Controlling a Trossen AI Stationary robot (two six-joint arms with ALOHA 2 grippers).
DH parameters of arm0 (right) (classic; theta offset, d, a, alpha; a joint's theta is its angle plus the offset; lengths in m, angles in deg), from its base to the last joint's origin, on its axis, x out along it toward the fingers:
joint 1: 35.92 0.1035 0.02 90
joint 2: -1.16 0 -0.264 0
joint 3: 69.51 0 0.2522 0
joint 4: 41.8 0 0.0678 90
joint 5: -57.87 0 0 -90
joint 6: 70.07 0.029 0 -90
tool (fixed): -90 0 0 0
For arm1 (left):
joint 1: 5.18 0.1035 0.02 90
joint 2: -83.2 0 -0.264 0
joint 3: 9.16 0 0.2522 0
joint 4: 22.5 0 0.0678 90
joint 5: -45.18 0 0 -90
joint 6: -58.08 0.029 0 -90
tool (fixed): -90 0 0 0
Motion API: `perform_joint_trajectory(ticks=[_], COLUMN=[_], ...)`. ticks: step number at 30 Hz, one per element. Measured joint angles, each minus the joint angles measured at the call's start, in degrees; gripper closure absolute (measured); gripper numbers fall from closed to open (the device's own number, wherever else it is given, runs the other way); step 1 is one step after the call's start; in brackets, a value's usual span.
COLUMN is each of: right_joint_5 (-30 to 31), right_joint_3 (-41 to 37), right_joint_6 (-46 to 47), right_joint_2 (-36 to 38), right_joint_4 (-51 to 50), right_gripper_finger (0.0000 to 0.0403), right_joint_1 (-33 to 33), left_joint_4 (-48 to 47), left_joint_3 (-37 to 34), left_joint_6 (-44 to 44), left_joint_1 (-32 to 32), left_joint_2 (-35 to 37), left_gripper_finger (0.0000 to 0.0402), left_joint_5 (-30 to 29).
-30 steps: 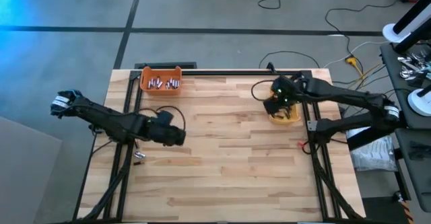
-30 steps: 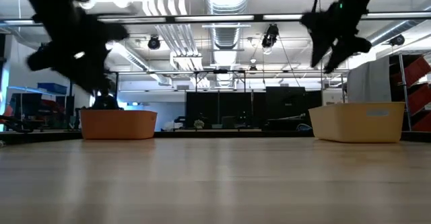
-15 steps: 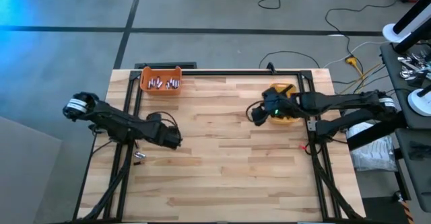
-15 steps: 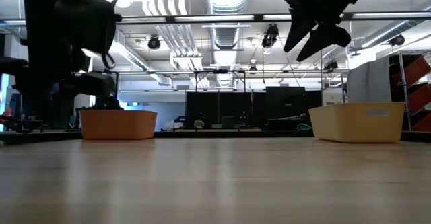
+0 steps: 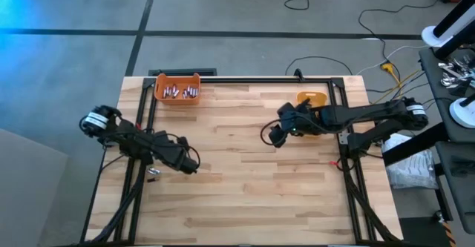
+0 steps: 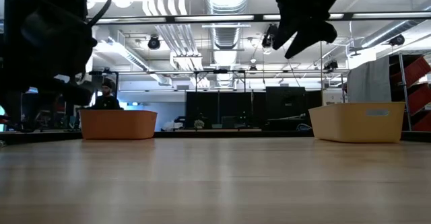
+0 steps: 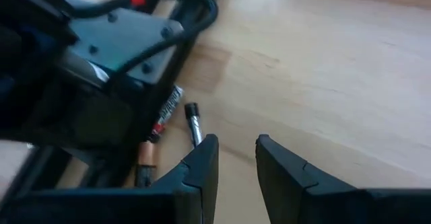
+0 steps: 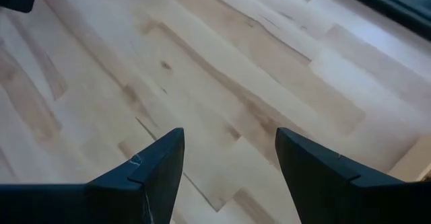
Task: Sort batteries
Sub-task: Put the silver battery into the orange bin
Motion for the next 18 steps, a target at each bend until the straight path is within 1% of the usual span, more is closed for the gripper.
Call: perform_joint_trajectory(ticks=[5, 7, 9, 11, 13, 15, 18], right_joint_5=[0.40, 0.43, 0.43, 0.43, 0.45, 0.46, 0.46], right_joint_3=[1.27, 1.52, 1.74, 2.07, 2.36, 2.52, 3.26], right_joint_6=[-1.35, -1.36, -1.35, -1.35, -1.37, -2.13, -3.00], right_joint_2=[-0.15, -0.15, -0.15, -0.15, -0.15, -0.13, -0.13], right_joint_4=[-0.04, -0.03, -0.03, -0.02, 0.16, 0.17, 0.18], right_gripper_finger=[0.0181, 0.0183, 0.0183, 0.0182, 0.0182, 0.0182, 0.0182], right_joint_1=[-0.12, -0.12, -0.12, -0.13, -0.14, -0.14, -0.14], left_joint_4=[-3.75, -3.45, -1.78, 1.63, 6.86, 10.43, 9.55], left_joint_3=[-0.34, -0.53, -0.86, -1.11, -1.08, -0.84, 0.14], left_joint_6=[3.43, 7.40, 14.08, 26.09, 41.88, 55.96, 69.11], left_joint_1=[-0.21, -0.30, -0.32, -0.13, 0.48, 1.45, 4.78], left_joint_2=[1.62, 2.42, 3.05, 3.52, 3.70, 3.54, 2.84], left_gripper_finger=[0.0322, 0.0322, 0.0322, 0.0322, 0.0322, 0.0322, 0.0322], left_joint_5=[-0.01, 0.44, 0.66, 0.53, 0.79, 2.76, 6.97])
